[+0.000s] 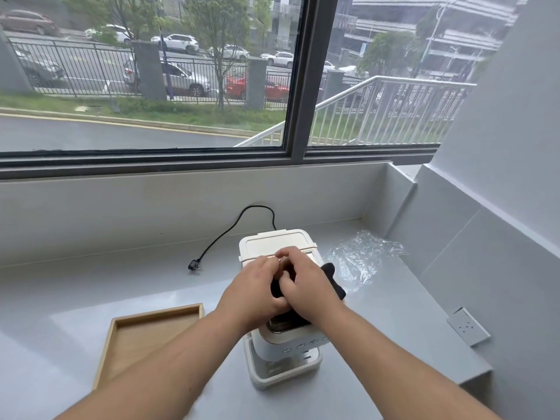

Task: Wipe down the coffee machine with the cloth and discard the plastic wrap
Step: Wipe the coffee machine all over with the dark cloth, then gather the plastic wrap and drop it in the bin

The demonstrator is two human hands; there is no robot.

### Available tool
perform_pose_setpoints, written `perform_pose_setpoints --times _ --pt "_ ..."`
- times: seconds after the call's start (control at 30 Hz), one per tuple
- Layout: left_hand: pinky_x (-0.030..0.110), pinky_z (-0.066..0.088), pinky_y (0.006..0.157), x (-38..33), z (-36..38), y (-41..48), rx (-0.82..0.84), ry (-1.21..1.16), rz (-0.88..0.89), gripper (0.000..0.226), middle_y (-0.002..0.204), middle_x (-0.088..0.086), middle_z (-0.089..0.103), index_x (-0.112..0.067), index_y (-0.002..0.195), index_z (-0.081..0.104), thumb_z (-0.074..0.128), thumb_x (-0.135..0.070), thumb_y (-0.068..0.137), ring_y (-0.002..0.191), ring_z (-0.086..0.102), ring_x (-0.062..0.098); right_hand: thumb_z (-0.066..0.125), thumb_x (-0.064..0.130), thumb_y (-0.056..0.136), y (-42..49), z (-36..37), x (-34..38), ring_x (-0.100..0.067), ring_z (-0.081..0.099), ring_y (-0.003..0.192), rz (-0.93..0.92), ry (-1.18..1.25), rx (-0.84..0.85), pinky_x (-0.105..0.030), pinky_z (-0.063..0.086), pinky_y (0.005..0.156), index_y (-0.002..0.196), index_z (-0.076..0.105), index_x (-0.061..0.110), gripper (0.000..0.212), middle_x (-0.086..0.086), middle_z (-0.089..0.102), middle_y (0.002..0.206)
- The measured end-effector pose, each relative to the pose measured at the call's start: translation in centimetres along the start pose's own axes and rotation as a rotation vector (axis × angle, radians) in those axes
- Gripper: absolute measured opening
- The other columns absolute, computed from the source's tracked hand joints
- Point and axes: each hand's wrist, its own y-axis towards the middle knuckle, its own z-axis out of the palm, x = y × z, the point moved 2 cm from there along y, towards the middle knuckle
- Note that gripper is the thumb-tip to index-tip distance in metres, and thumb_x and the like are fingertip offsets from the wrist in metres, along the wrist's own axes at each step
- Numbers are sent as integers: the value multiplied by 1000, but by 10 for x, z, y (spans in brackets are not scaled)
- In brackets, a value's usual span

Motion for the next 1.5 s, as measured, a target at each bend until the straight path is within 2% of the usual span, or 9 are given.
perform_pose_setpoints --times 0.1,0.2,0.33,0.63,0.77,0.9,1.07,1.23,1.5 --pt "32 44 71 0 1 -1 -13 51 29 30 90 -16 48 -40 80 36 58 -60 72 89 46 12 58 17 93 -9 -12 -13 -17 53 102 -75 -270 -121 -31 45 90 110 64 23 19 4 58 108" --pt "34 45 76 0 1 0 -9 88 41 33 91 -14 49 -35 84 40 54 -63 73 91 47 16 53 26 99 -15 -17 -26 -26 49 102 -107 -603 -69 -39 43 91 106 65 19 16 -1 61 105" --pt "35 44 78 -2 2 1 8 109 57 30 91 -11 52 -31 84 41 53 -57 76 92 48 17 47 33 103 -15 -14 -25 -26 48 100 -103 -691 -41 -40 43 92 104 63 19 22 -2 60 105" --pt "34 39 69 -13 -6 7 92 232 24 37 90 -11 47 -30 84 40 42 -64 71 92 46 18 47 33 104 -18 -14 -23 -26 49 103 -94 -680 -38 -41 44 92 104 62 18 22 -3 60 107" --pt "33 36 66 -15 -10 13 74 262 -9 38 92 -14 49 -34 88 42 46 -67 71 92 47 15 50 36 101 -15 -22 -23 -27 51 104 -153 -711 -35 -44 45 92 104 63 20 21 -1 63 104" --pt "37 48 87 -12 -14 22 19 212 -59 49 112 -17 56 -39 107 55 48 -74 73 111 49 14 51 40 99 -8 -41 -25 -27 53 104 -197 -663 -52 -44 44 95 106 66 21 25 1 65 105" --pt "39 41 111 -25 -16 39 3 284 -48 75 145 -14 54 -34 137 56 45 -73 74 136 45 16 52 47 98 8 -68 -37 -24 50 118 -181 -593 -55 -40 43 103 128 65 24 40 3 64 122" --pt "38 34 117 -44 -5 58 47 366 -47 79 159 -11 44 -35 147 49 48 -73 78 144 39 17 50 55 97 22 -93 -56 -21 47 127 -160 -602 -29 -37 41 108 136 60 27 49 6 61 131" --pt "37 24 125 -78 25 98 68 429 -11 81 167 -6 35 -35 153 44 52 -75 83 152 31 18 47 64 95 35 -132 -95 -22 33 146 -75 -628 -2 -41 31 118 152 47 29 66 6 49 151"
